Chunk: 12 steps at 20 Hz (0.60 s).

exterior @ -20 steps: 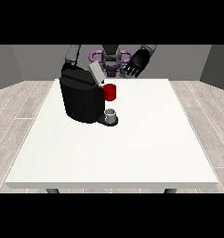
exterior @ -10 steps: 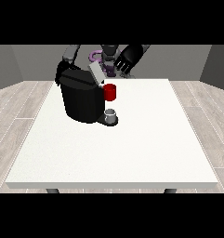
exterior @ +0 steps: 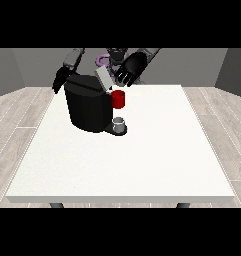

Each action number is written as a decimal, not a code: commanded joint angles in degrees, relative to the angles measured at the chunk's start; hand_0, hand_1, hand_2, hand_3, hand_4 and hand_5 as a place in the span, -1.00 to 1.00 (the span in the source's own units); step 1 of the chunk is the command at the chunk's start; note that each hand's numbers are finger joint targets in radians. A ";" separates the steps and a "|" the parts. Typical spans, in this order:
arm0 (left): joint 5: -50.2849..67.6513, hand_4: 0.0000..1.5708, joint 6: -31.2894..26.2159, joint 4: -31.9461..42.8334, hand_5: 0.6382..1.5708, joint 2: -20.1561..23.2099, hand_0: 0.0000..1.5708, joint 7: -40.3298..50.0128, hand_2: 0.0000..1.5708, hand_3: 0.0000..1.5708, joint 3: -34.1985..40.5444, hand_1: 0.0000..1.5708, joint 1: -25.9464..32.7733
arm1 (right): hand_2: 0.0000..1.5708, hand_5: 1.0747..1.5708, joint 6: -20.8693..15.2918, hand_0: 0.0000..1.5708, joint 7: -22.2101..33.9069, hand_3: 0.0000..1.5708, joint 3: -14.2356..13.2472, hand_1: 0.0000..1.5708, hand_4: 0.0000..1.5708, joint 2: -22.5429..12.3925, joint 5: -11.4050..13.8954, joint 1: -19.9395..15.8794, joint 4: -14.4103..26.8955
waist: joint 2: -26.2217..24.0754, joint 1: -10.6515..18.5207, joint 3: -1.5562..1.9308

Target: Insert the coffee pod into the coffee machine and close the lid

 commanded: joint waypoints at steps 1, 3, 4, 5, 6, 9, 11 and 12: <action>-0.34 -0.38 -2.43 -0.54 1.00 -1.73 0.56 0.89 0.64 0.58 -1.43 0.56 -1.03 | -1.00 1.00 0.29 -1.00 -0.35 -1.00 -3.49 -1.00 -1.00 -1.88 -1.78 -1.28 2.54 | -0.47 1.87 0.02; -0.97 -0.40 -0.73 0.57 1.00 0.76 0.54 -2.04 0.63 0.58 -0.82 0.54 -0.28 | -1.00 1.00 0.21 -1.00 -1.63 -1.00 -1.94 -1.00 -0.92 -1.52 -0.81 -0.17 0.48 | 2.20 0.13 0.00; -0.93 -0.40 -0.02 1.81 1.00 2.63 0.51 -0.80 0.61 0.56 0.71 0.51 -3.32 | -1.00 1.00 -0.66 -1.00 -0.17 -1.00 -0.48 -1.00 -0.81 -0.06 -0.04 -2.75 -1.08 | 4.32 -1.38 -0.01; -1.27 -0.41 0.62 0.68 1.00 -2.01 0.51 1.06 0.60 0.55 -1.01 0.51 -1.84 | -1.00 1.00 0.33 -1.00 1.23 -1.00 -2.50 -1.00 -0.85 -1.54 -1.33 -3.69 1.22 | 2.07 0.52 0.01; -0.82 -0.41 -0.58 0.85 1.00 -0.57 0.50 -0.91 0.58 0.55 -0.63 0.50 -2.13 | -1.00 1.00 -0.66 -1.00 -1.73 -1.00 -2.38 -1.00 -0.87 -1.32 -0.55 -2.14 1.65 | 3.67 0.44 0.01; -1.19 -0.43 0.14 2.37 1.00 -0.32 0.59 -1.10 0.64 0.58 -0.33 0.59 -1.43 | -1.00 1.00 -1.37 -1.00 2.91 -1.00 0.22 -1.00 -1.00 0.08 1.23 -1.62 -0.29 | 1.95 -0.18 -0.02; -1.08 -0.45 -0.80 1.70 1.00 -0.57 0.58 -0.75 0.64 0.56 -0.48 0.58 -2.64 | -1.00 1.00 -1.51 -1.00 0.01 -1.00 -2.26 -1.00 -0.79 -0.47 -0.38 -2.16 2.12 | 3.42 0.78 0.00; -1.57 -0.46 2.01 1.97 1.00 -3.47 0.59 -0.96 0.64 0.55 -1.23 0.59 0.83 | -1.00 1.00 -0.08 -1.00 2.94 -1.00 -1.49 -1.00 -0.76 -1.49 -0.08 -1.52 0.88 | 1.50 0.50 -0.01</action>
